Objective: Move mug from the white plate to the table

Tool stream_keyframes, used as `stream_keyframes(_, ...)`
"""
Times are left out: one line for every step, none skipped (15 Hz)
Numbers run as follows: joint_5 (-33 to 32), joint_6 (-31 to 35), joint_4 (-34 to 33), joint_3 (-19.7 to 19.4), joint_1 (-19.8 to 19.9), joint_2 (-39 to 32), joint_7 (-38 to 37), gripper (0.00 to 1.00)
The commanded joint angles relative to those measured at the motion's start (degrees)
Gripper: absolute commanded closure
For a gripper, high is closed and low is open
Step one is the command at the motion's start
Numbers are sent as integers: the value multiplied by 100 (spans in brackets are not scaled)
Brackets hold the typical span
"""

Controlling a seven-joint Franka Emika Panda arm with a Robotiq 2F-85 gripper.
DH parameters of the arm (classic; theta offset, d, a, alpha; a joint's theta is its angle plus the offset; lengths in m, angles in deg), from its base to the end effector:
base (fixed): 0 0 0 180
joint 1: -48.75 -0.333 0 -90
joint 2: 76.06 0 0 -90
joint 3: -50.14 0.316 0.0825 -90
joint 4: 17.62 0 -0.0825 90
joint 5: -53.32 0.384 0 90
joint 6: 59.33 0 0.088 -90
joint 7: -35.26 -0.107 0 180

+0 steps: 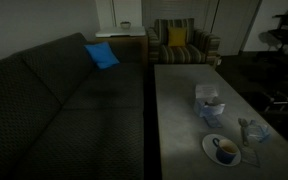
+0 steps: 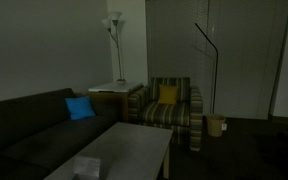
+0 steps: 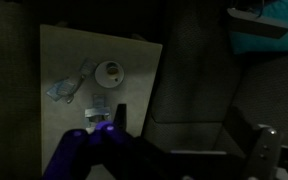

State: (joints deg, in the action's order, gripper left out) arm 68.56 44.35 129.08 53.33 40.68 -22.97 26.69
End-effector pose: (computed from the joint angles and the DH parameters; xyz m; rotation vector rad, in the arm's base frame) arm 0.2811 0.0819 0.5584 -2.8907 0.0169 -0.1994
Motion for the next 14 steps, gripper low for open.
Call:
stream_keyframes(79,-43,-23,84,133,-2,81,0)
stream_keyframes(5,60,16,108,169,-17,110,0)
stream_keyframes(-28,88,15,109,184,-60,131,0)
stream_keyframes(-10,113,13,72,161,-161,207,0)
stream_keyframes(18,164,23,68,159,-224,228,0)
stream_keyframes(6,245,53,102,157,-315,246,0)
stream_keyframes(-46,185,30,107,172,-327,250,0)
stream_keyframes(-99,177,23,123,187,-377,253,0)
stream_keyframes(-139,159,19,119,176,-424,299,0)
stream_keyframes(-184,120,-8,123,169,-483,331,0)
stream_keyframes(-248,126,-5,139,188,-508,335,0)
stream_keyframes(-301,142,-5,145,190,-536,350,0)
stream_keyframes(-359,152,-10,152,189,-562,359,0)
stream_keyframes(-392,137,-8,148,182,-580,355,0)
